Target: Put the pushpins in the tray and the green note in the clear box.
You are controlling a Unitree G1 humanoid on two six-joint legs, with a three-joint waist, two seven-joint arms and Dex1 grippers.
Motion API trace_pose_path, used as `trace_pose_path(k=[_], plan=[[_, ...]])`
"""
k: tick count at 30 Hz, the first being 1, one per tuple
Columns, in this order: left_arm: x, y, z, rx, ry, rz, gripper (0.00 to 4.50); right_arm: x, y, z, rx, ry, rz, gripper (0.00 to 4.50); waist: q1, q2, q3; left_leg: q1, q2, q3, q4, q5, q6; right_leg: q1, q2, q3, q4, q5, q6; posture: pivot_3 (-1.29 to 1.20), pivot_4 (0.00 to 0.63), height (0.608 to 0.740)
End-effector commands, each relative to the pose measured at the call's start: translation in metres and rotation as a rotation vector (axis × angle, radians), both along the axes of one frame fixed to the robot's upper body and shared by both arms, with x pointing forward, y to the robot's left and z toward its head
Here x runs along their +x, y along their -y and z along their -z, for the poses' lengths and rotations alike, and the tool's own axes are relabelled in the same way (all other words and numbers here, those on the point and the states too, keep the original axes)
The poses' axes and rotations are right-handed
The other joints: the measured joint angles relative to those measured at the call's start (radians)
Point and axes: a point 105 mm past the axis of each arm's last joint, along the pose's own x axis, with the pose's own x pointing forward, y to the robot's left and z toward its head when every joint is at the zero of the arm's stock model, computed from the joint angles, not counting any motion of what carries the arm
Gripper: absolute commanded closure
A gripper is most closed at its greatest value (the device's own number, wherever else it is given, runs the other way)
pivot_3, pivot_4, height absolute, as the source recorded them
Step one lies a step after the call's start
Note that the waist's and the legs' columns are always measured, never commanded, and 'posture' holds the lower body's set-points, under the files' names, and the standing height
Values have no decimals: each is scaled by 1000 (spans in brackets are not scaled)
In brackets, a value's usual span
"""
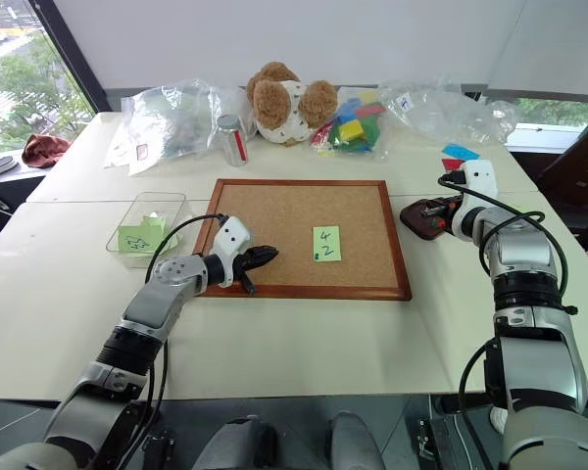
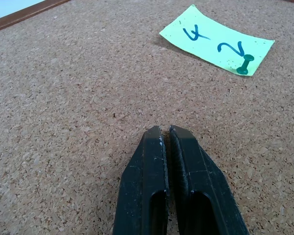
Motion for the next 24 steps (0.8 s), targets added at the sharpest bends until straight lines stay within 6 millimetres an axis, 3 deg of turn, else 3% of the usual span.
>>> trace_pose_path(k=[1,9,13,18,24], plan=[[-11,-4,32,68,-108,4,4255,7,1,-10,18,51,-1,4425,0,0,0,0,0,0,0,0,0,0,0,0,0,0,0,0,150,740],[-12,-4,32,73,-108,7,4255,11,-2,5,35,26,-4,4425,-1,0,0,0,0,0,0,0,-1,0,0,0,0,0,0,0,150,740],[-13,-5,33,76,-107,7,4255,12,-1,5,33,24,-1,3179,-1,0,0,0,0,0,0,0,-1,0,0,0,0,0,0,0,150,740],[-15,-7,34,77,-110,7,4255,11,0,-6,36,49,-13,794,-3,0,0,0,0,0,0,0,-1,0,0,0,0,0,0,0,150,740],[-13,-3,33,71,-106,10,4255,10,-1,-20,51,77,-31,794,-1,0,0,0,0,0,0,0,-1,0,0,0,0,0,0,0,150,740]])
